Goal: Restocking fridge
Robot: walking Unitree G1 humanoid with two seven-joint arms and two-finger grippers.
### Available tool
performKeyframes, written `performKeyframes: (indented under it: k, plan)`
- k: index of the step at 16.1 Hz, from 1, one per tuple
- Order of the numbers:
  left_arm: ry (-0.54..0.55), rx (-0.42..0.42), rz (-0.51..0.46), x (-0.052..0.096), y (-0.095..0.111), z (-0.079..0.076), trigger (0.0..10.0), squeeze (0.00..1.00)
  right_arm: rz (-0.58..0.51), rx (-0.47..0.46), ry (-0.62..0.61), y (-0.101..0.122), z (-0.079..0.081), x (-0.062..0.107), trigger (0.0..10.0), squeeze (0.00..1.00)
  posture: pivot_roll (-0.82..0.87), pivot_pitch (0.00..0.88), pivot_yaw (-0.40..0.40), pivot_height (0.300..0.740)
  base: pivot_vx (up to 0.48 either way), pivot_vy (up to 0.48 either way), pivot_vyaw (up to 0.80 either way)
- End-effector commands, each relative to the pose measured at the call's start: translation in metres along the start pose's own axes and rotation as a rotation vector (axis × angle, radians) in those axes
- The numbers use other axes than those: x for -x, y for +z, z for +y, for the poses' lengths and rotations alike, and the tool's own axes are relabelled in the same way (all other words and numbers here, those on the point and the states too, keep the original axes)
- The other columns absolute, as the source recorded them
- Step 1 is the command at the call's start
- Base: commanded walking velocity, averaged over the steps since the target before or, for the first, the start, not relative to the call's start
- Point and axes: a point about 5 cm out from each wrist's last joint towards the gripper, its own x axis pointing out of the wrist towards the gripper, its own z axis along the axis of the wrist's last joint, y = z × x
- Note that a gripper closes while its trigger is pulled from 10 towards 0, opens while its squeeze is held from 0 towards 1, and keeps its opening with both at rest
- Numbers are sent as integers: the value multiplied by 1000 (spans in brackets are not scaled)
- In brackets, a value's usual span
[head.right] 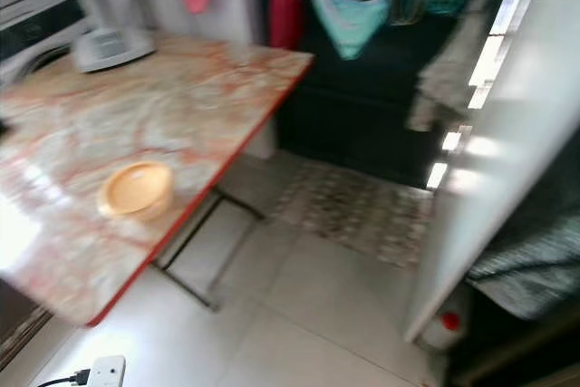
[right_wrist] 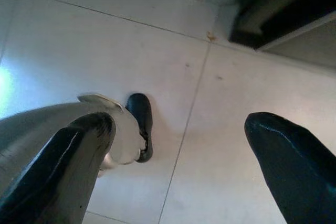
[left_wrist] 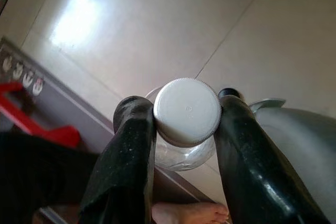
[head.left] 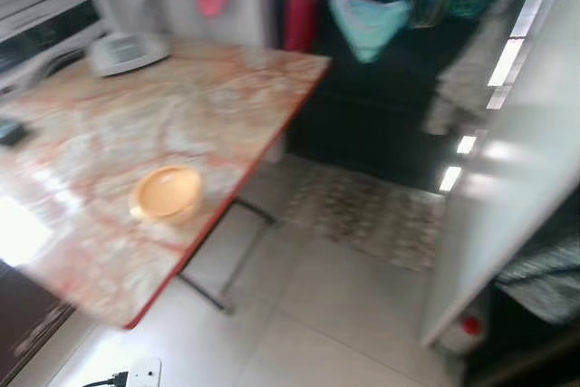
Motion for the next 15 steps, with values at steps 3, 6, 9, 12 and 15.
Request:
performKeyframes:
  k: [3,6,9,12,15]
  plan:
    - [16,-14,14,1,-3,8,10000,0,36,7,11,-9,3,1,10000,0,28,42,83,740,0,0,-781]
    - [15,-44,18,1,-4,9,10000,0,38,9,13,-10,4,1,10000,0,27,40,85,740,0,-86,-781]
    - [15,-44,12,1,-2,9,10000,0,41,20,17,-10,4,1,10000,0,31,36,84,740,0,-252,-777]
    - [13,-55,11,1,-2,8,10000,0,39,17,17,-10,4,1,10000,0,35,38,82,740,0,-375,-775]
    - [22,-37,13,1,-3,8,10000,0,39,20,19,-9,4,1,10000,0,38,42,80,740,0,-150,-771]
